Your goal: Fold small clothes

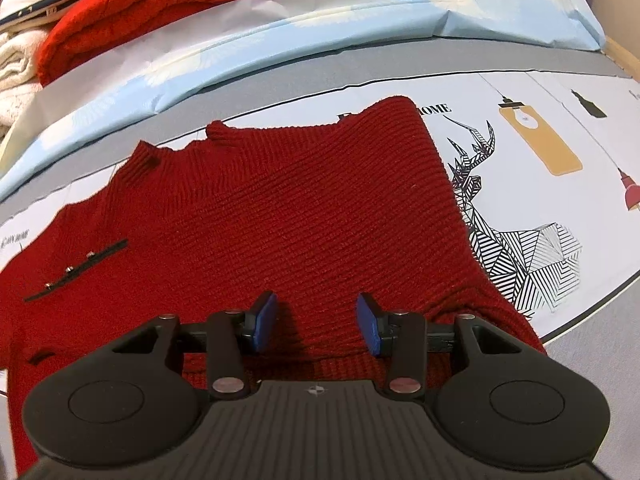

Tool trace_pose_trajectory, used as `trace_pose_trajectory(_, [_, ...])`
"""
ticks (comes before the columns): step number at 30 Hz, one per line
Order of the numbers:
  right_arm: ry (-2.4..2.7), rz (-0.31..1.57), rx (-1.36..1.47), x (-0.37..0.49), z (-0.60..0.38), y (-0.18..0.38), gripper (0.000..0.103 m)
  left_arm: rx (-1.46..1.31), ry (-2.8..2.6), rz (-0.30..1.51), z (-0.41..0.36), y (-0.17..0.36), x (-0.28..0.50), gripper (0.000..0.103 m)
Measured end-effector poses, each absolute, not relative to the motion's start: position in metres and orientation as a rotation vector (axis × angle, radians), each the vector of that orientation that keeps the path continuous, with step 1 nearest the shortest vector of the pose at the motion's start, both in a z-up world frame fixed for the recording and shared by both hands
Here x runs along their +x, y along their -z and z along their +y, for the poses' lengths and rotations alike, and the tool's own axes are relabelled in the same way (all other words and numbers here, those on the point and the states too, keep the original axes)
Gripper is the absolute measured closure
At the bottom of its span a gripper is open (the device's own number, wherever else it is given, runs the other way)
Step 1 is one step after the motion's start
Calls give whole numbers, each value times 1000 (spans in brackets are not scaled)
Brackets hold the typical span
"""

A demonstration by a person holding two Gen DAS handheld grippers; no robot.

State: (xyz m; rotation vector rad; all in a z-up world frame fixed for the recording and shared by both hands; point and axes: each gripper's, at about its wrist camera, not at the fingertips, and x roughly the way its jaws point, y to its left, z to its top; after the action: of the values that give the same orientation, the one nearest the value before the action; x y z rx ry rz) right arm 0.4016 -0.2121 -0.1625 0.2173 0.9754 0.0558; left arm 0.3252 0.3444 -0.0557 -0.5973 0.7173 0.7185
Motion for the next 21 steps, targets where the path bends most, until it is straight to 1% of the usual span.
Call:
trace_pose_trajectory(3, [-62, 971, 245, 400, -212, 158, 57, -477, -562, 688, 286, 33, 344, 93])
trace_pose_trajectory(7, [-98, 968, 270, 398, -207, 152, 57, -299, -257, 648, 169, 11, 360, 93])
trace_pose_trajectory(10, [-108, 967, 284, 397, -206, 149, 57, -263, 72, 719, 83, 15, 363, 89])
trace_pose_trajectory(11, [-111, 970, 288, 396, -206, 149, 57, -287, 182, 764, 64, 20, 364, 84])
trace_pose_trajectory(12, [-113, 974, 292, 396, -207, 149, 57, -310, 261, 791, 50, 23, 364, 84])
trace_pose_trajectory(15, [-109, 984, 310, 396, -211, 150, 57, -306, 235, 777, 49, 23, 365, 79])
trace_pose_trajectory(18, [-97, 983, 337, 397, -217, 147, 57, -389, 66, 792, 87, 30, 374, 79])
trace_pose_trajectory(21, [-95, 975, 360, 399, -220, 144, 57, -398, -107, 865, 119, 45, 382, 78])
